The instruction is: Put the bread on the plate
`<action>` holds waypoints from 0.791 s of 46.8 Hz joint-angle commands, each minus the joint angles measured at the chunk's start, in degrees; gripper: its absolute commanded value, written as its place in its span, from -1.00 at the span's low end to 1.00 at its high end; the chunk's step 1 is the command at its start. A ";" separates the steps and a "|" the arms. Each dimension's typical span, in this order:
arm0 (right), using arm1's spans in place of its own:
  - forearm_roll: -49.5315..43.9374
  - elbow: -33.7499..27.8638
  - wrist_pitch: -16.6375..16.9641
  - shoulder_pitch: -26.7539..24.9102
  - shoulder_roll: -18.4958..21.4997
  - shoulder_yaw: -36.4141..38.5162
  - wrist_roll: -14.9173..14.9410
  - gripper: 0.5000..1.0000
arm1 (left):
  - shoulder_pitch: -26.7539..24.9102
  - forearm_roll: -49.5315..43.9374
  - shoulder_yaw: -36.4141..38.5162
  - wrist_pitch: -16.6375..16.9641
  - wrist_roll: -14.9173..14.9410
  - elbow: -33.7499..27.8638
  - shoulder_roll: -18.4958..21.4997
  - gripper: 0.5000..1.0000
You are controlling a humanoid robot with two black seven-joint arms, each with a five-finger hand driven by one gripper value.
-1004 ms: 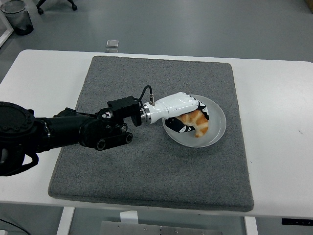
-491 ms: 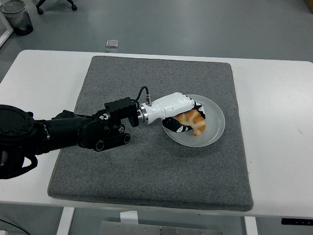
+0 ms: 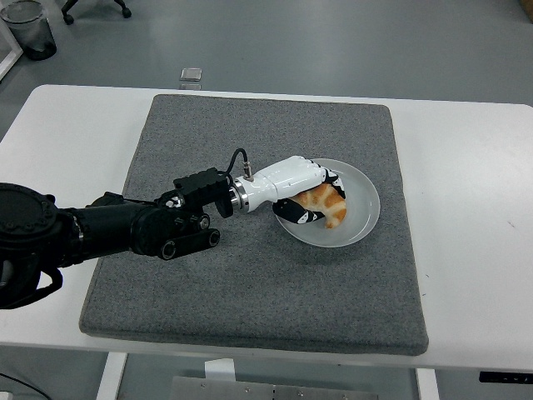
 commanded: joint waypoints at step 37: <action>0.00 0.00 -0.04 0.00 0.00 0.04 0.00 0.75 | 0.35 -2.12 -1.95 0.70 -0.01 -0.82 0.11 -0.09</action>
